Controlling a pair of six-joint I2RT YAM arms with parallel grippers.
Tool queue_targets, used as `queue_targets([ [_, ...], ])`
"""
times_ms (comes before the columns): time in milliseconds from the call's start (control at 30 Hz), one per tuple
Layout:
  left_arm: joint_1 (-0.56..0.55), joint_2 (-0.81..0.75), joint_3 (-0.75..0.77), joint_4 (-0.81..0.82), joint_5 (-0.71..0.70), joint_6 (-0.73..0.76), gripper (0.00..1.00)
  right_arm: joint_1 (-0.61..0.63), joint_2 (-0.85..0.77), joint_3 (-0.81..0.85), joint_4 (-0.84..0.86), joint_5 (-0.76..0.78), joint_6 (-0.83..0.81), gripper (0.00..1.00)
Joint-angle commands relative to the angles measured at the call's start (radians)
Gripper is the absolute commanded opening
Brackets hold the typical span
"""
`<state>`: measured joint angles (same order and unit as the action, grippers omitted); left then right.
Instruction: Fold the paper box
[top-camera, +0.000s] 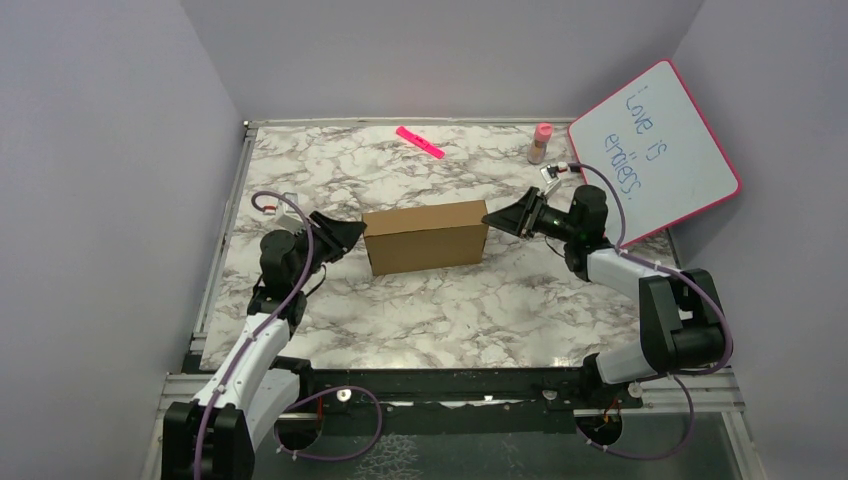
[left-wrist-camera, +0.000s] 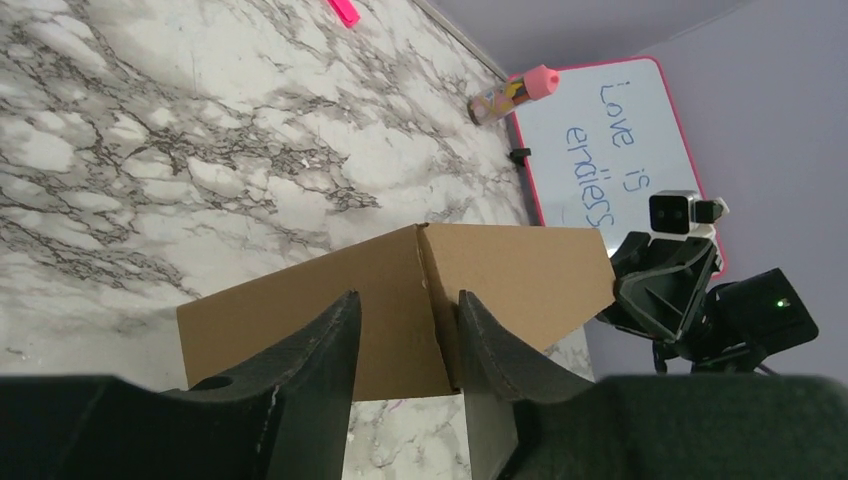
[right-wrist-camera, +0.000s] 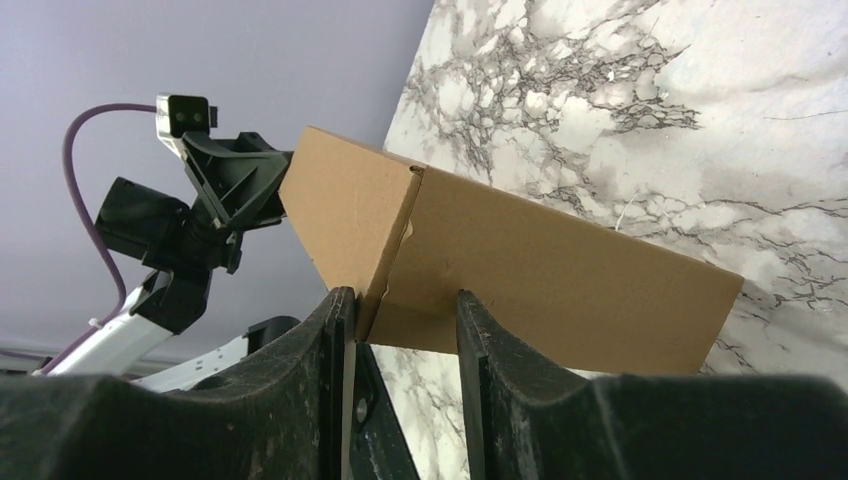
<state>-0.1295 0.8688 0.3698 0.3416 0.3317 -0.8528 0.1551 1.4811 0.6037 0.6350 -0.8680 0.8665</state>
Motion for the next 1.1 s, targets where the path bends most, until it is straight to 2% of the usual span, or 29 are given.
queue_targets([
  [0,0.012,0.009,-0.033,-0.142,0.017,-0.060,0.44,-0.031,0.082,-0.088,-0.232,0.141,-0.130,0.19],
  [467,0.012,-0.048,-0.069,-0.003,0.136,-0.232,0.51,-0.031,0.075,-0.074,-0.216,0.123,-0.132,0.19],
  [767,0.011,-0.034,-0.071,0.021,0.189,-0.231,0.54,-0.031,0.070,-0.076,-0.215,0.128,-0.129,0.19],
  [900,0.011,-0.026,-0.122,0.021,0.192,-0.223,0.44,-0.031,0.067,-0.078,-0.216,0.140,-0.130,0.19],
  [1000,0.013,-0.013,-0.183,0.021,0.176,-0.206,0.27,-0.031,0.064,-0.080,-0.219,0.144,-0.129,0.19],
  [1067,0.012,-0.004,-0.221,0.022,0.156,-0.198,0.20,-0.031,0.057,-0.083,-0.223,0.151,-0.129,0.19],
])
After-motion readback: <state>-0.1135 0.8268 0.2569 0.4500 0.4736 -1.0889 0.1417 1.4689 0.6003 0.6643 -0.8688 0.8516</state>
